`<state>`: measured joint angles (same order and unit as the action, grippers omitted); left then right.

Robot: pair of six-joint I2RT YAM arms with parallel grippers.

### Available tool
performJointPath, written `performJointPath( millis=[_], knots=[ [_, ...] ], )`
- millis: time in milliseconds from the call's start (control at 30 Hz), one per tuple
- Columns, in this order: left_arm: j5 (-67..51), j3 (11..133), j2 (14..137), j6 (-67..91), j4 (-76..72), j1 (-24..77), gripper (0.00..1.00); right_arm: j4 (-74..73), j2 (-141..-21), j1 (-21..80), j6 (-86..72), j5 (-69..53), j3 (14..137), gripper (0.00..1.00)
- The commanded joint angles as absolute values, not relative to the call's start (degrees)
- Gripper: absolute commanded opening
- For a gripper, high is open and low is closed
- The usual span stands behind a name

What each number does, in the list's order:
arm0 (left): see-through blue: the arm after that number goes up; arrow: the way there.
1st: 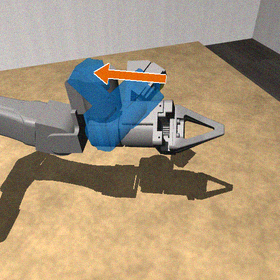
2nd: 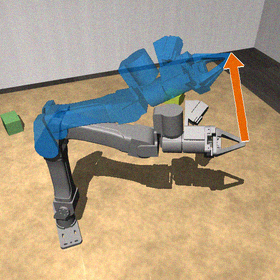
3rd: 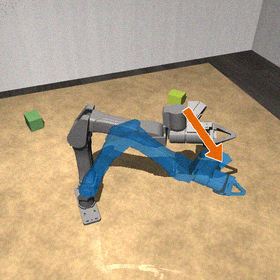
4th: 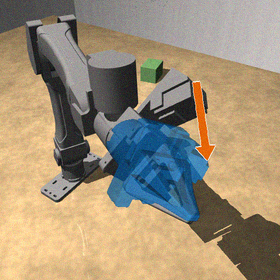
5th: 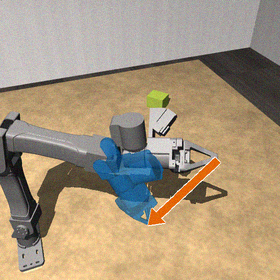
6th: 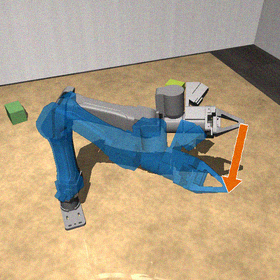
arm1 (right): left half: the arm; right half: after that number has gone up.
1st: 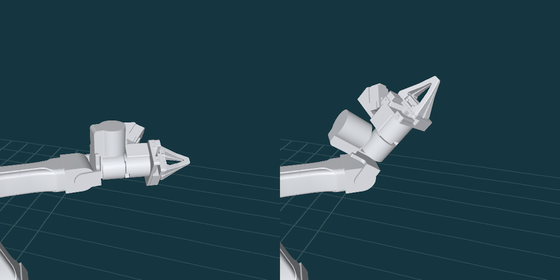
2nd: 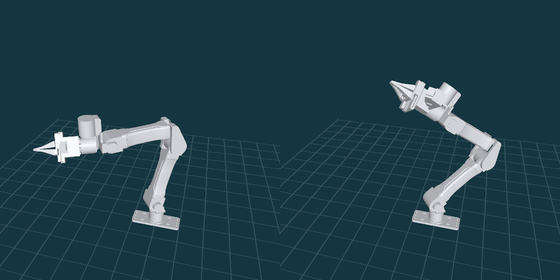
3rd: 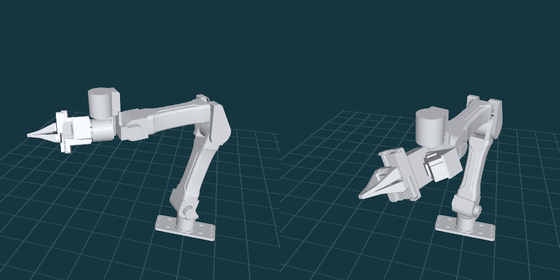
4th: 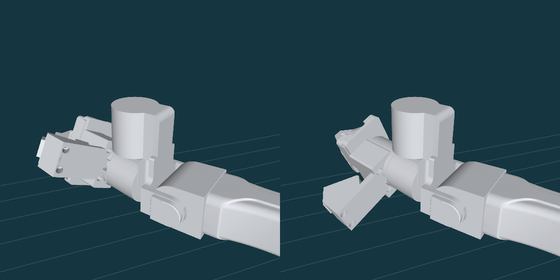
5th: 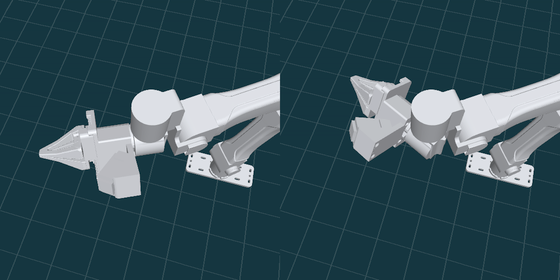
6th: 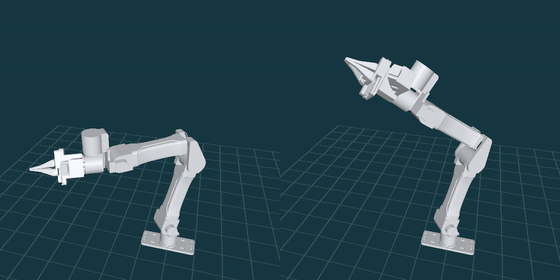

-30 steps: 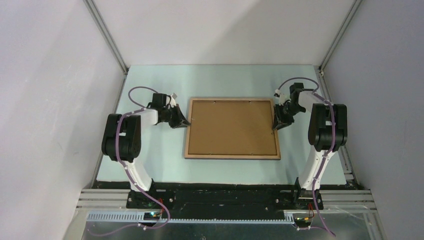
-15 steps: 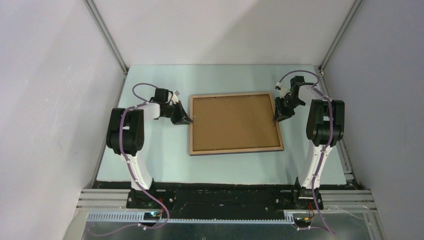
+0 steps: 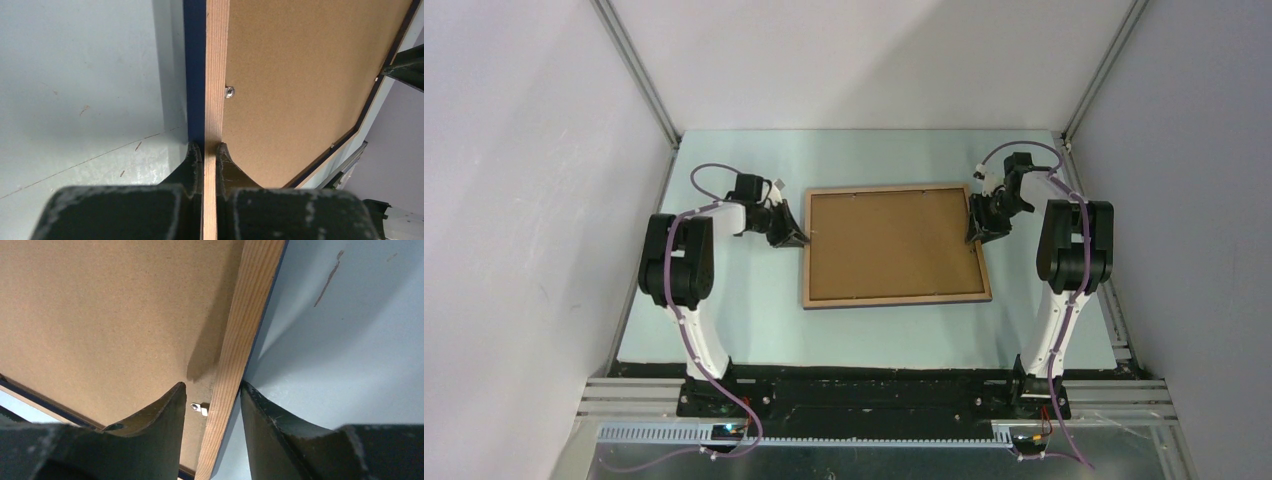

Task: Put the photo into the frame
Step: Install the photo frame at the center of the board.

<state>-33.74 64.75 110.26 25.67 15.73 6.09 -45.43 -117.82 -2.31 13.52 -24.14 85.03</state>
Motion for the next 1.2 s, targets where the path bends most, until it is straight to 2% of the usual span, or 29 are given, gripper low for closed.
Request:
performJointPath(
  millis=[0, 133, 267, 467, 833, 900, 1067, 1167],
  knots=[
    [-32.7, 65.7, 111.1, 24.2, 15.1, 8.0, 0.02, -43.8, -114.8, -1.1, 12.4, -26.7, 84.2, 0.49],
    [-31.6, 65.9, 110.2, 23.4, 15.1, 7.8, 0.1, -43.7, -113.4, -1.1, 12.0, -25.8, 84.2, 0.52],
    [-30.7, 66.4, 109.1, 22.8, 15.4, 7.5, 0.24, -43.0, -111.2, -1.2, 11.8, -24.6, 83.5, 0.56],
    [-28.0, 67.2, 106.4, 20.5, 16.2, 6.5, 0.4, -40.9, -105.9, -1.0, 11.5, -21.7, 80.9, 0.6],
    [-20.6, 66.1, 95.0, 14.6, 16.3, 6.3, 0.6, -31.8, -90.6, 2.8, 11.8, -12.6, 71.6, 0.68],
    [-18.9, 65.3, 92.3, 12.8, 16.2, 6.4, 0.63, -29.8, -87.1, 4.0, 11.9, -11.0, 69.7, 0.7],
    [-15.5, 63.1, 86.2, 9.3, 15.8, 6.4, 0.69, -25.3, -79.0, 7.8, 13.3, -5.5, 65.7, 0.96],
    [-13.7, 60.9, 81.3, 7.7, 14.7, 6.5, 0.78, -23.8, -74.1, 10.1, 14.1, -2.9, 63.4, 0.99]
  ],
)
